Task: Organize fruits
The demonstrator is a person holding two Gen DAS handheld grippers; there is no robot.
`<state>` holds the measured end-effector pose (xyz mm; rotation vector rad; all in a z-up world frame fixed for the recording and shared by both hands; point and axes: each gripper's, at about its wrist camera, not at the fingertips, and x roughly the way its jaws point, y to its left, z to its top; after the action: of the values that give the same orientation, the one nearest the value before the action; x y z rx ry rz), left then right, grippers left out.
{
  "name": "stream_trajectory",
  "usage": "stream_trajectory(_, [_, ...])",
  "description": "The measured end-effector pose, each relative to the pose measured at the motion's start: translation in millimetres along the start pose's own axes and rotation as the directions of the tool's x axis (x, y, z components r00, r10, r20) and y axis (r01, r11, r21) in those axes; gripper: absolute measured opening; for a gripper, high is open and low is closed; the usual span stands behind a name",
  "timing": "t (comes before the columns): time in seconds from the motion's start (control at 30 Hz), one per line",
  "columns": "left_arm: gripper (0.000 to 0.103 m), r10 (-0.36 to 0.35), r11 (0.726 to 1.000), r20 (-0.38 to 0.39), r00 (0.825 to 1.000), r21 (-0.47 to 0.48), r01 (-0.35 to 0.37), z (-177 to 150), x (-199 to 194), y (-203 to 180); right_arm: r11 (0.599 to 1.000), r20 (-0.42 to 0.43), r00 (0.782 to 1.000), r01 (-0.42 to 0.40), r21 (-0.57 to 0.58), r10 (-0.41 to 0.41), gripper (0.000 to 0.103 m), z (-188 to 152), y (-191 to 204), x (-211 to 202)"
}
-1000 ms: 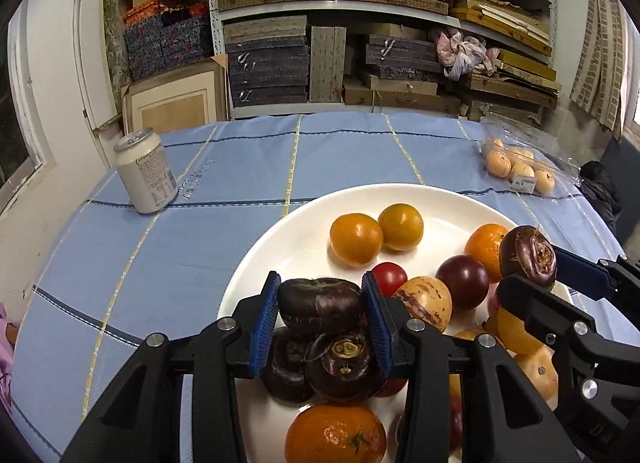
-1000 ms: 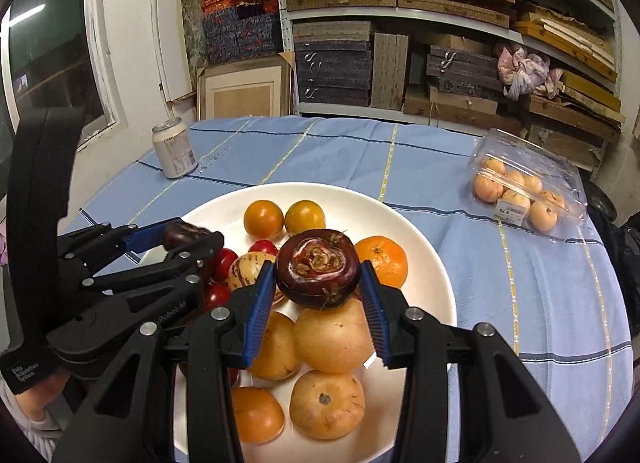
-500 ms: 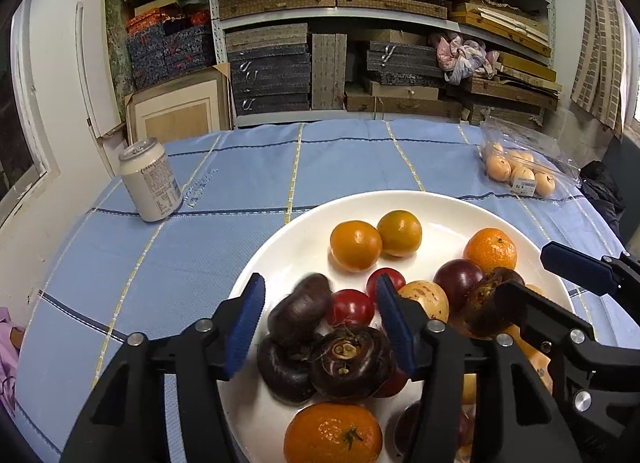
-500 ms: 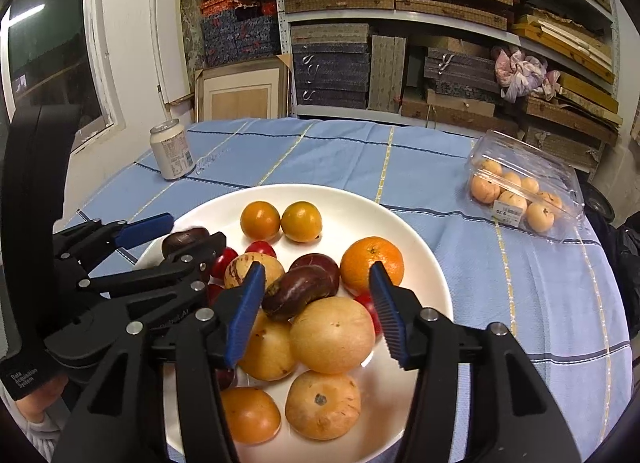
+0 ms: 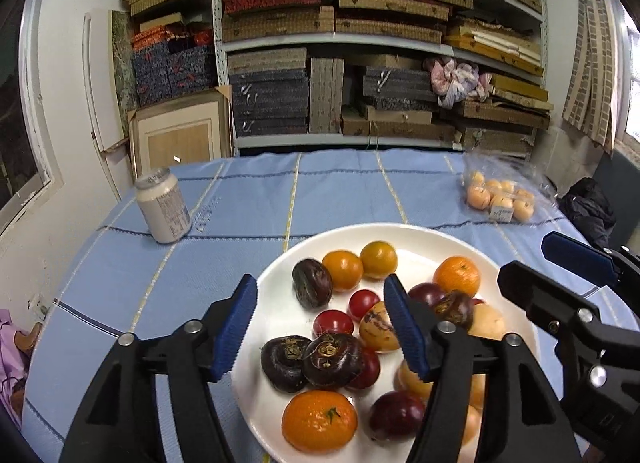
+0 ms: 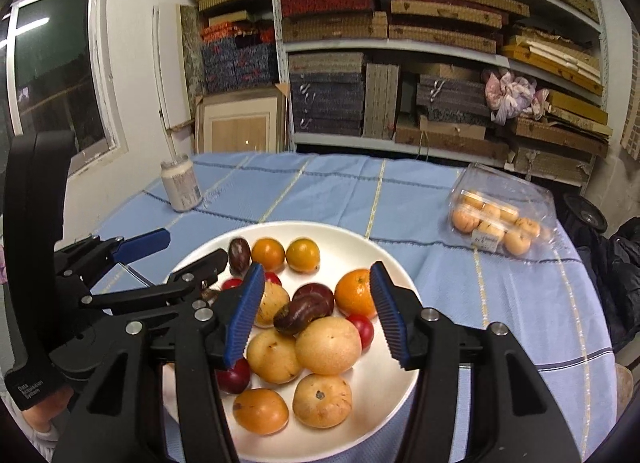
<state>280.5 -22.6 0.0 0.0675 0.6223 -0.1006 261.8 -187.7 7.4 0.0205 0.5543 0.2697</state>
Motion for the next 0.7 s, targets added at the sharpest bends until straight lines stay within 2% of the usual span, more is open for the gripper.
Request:
stream_trajectory(0.1, [0.069,0.003,1.0,0.024,1.0,0.005,-0.003,3.5,-15.2,-3.3,1.0,0.037,0.999,-0.001,0.006,0.001,0.056,5.5,2.3,-18.1])
stream_trajectory(0.13, [0.07,0.003,1.0,0.034,0.999,0.013,-0.003,3.4,-22.5,-5.8,1.0,0.05,0.999,-0.004,0.009,0.004,0.063,6.7,3.0,-25.2])
stream_trajectory(0.17, [0.074,0.004,1.0,0.041,0.999,0.021,-0.004,2.5,-27.8,-7.5,1.0,0.062,0.998,-0.004,0.01,0.003,0.065,6.4,4.1,-31.3])
stream_trajectory(0.37, [0.076,0.009,0.997,0.077,0.997,0.08,-0.016,-15.6,-65.8,-22.9,1.0,0.107,0.994,0.011,-0.01,-0.01,0.077,-5.9,15.4,-68.4])
stream_trajectory(0.4, [0.08,0.007,0.997,0.077,0.997,0.081,-0.013,-20.2,-72.2,-24.3,1.0,0.114,0.993,0.018,-0.011,-0.017,0.08,-8.8,17.5,-74.3])
stream_trajectory(0.47, [0.088,0.012,0.997,0.089,0.996,0.07,-0.018,-30.7,-84.4,-24.3,1.0,0.126,0.992,0.028,-0.007,-0.027,0.086,-16.2,19.8,-86.6])
stream_trajectory(0.53, [0.09,0.02,0.998,0.095,0.995,0.056,-0.025,-40.3,-94.2,-22.5,0.999,0.144,0.989,0.034,0.009,-0.035,0.095,-26.6,19.0,-97.7])
stream_trajectory(0.7, [0.098,0.024,1.0,0.084,0.996,0.009,-0.025,-63.8,-107.4,-16.1,0.994,0.176,0.983,0.043,0.102,-0.06,0.098,-58.1,10.3,-120.0])
